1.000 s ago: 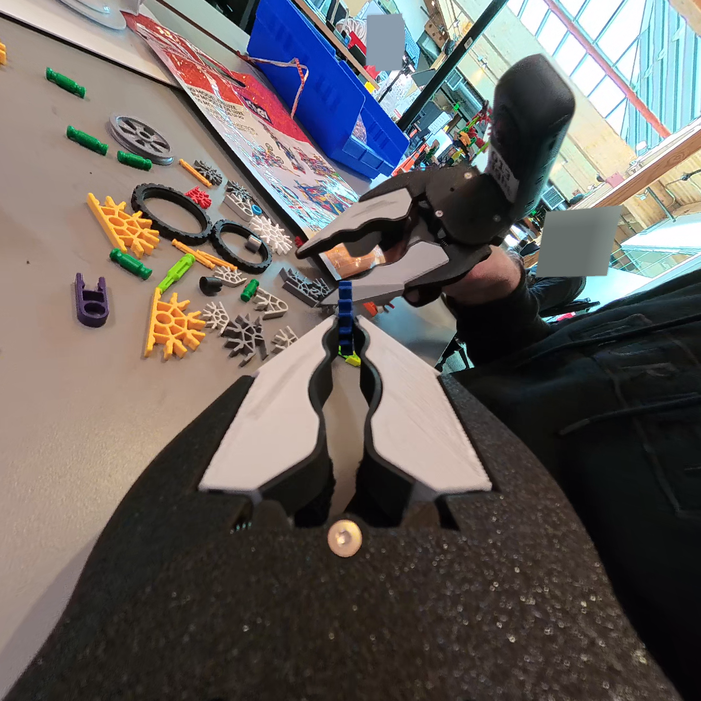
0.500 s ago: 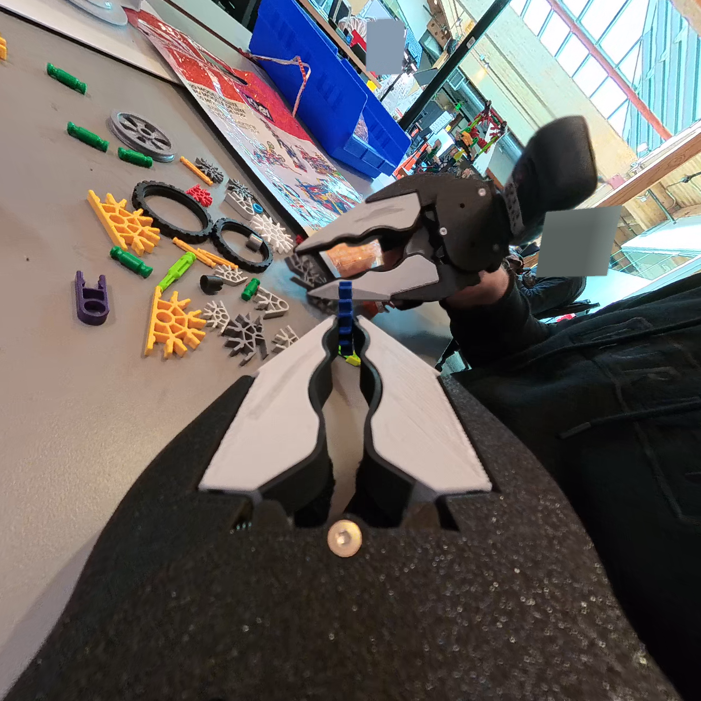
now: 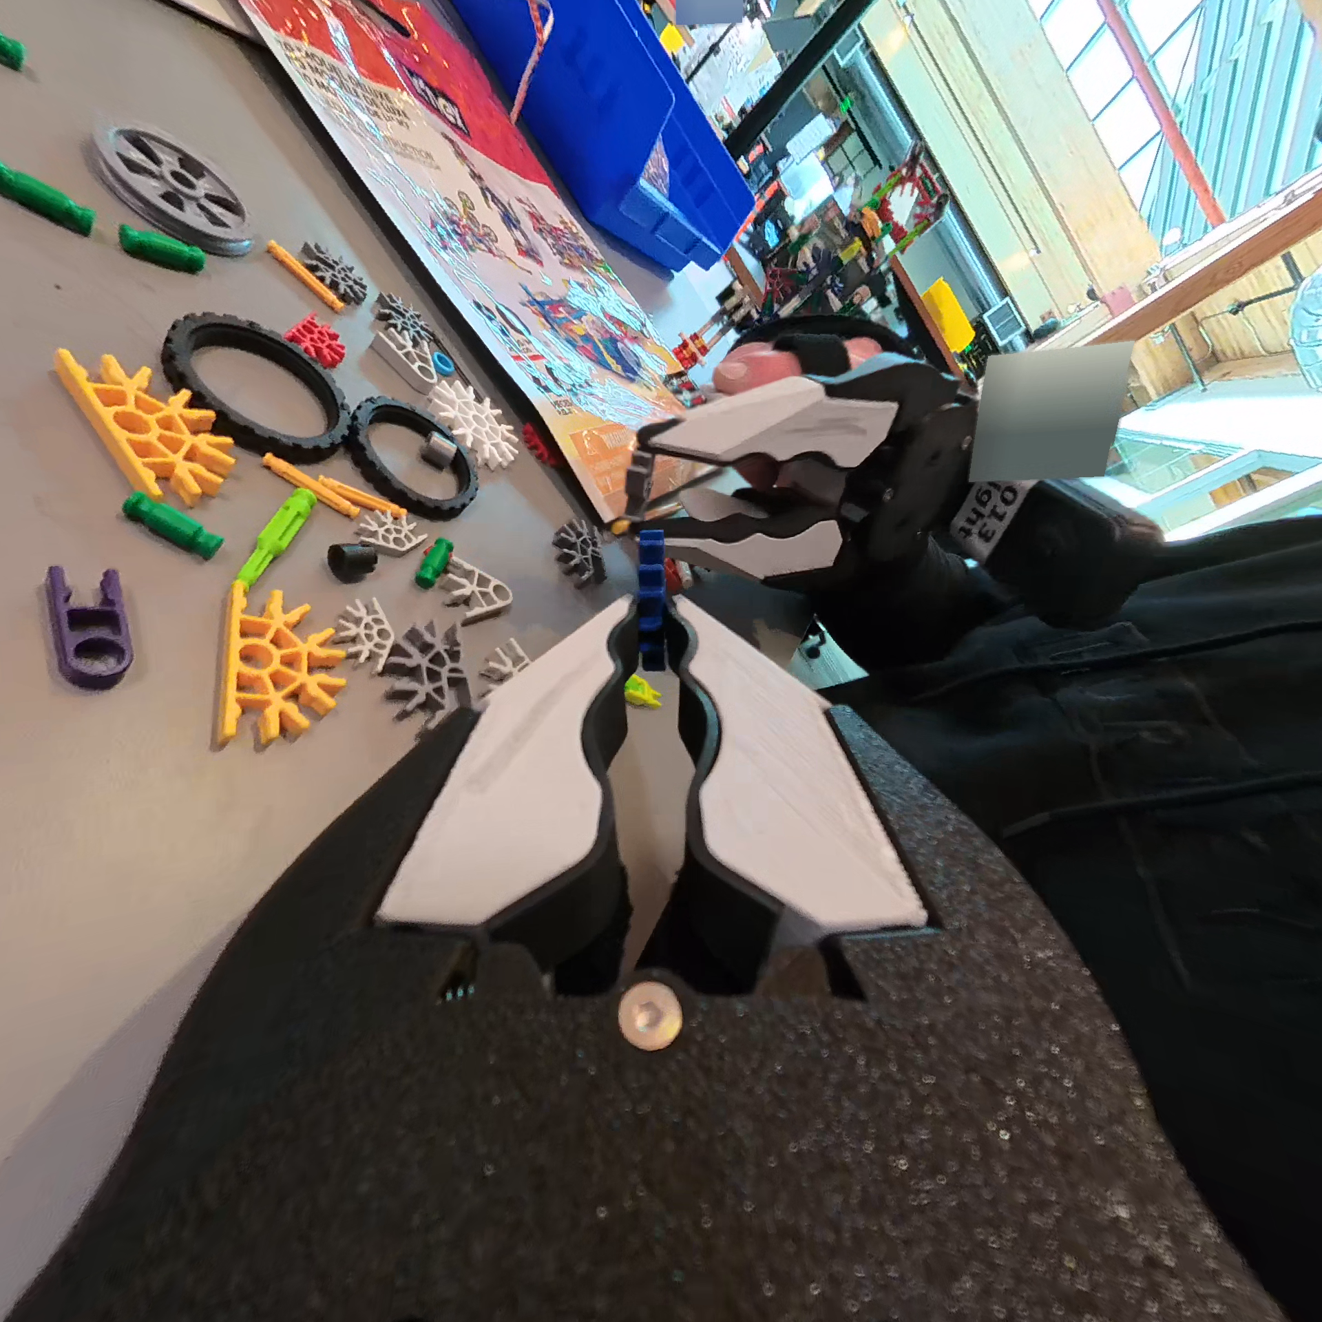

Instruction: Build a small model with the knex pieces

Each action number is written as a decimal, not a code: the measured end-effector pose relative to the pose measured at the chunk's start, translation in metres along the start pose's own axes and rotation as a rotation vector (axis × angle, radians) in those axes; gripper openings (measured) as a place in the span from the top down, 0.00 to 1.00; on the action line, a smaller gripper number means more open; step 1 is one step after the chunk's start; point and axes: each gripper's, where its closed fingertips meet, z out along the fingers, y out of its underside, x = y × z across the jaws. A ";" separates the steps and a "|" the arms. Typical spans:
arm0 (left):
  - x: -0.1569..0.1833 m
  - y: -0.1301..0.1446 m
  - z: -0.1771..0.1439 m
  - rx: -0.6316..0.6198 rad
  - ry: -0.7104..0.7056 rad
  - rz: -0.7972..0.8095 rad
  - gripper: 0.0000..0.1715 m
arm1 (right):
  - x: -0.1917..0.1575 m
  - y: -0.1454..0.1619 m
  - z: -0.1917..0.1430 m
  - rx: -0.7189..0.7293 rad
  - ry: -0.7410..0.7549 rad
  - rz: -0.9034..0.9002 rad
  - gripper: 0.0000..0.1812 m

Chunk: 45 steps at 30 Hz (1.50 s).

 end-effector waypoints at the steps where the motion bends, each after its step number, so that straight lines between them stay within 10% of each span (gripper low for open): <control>1: 0.000 0.000 0.002 -0.014 0.006 -0.008 0.98 | 0.000 -0.002 -0.001 0.017 0.013 -0.020 0.86; 24: 0.009 0.000 0.013 -0.196 0.211 -0.222 0.98 | -0.005 -0.027 -0.006 0.081 0.227 -0.441 0.87; 38: 0.002 -0.003 0.018 -0.241 0.229 -0.270 0.98 | 0.000 -0.018 0.002 0.021 0.304 -0.409 0.87; 45: -0.016 0.009 0.022 -0.278 0.148 -0.283 0.98 | -0.025 -0.008 0.010 0.028 0.084 -0.251 0.84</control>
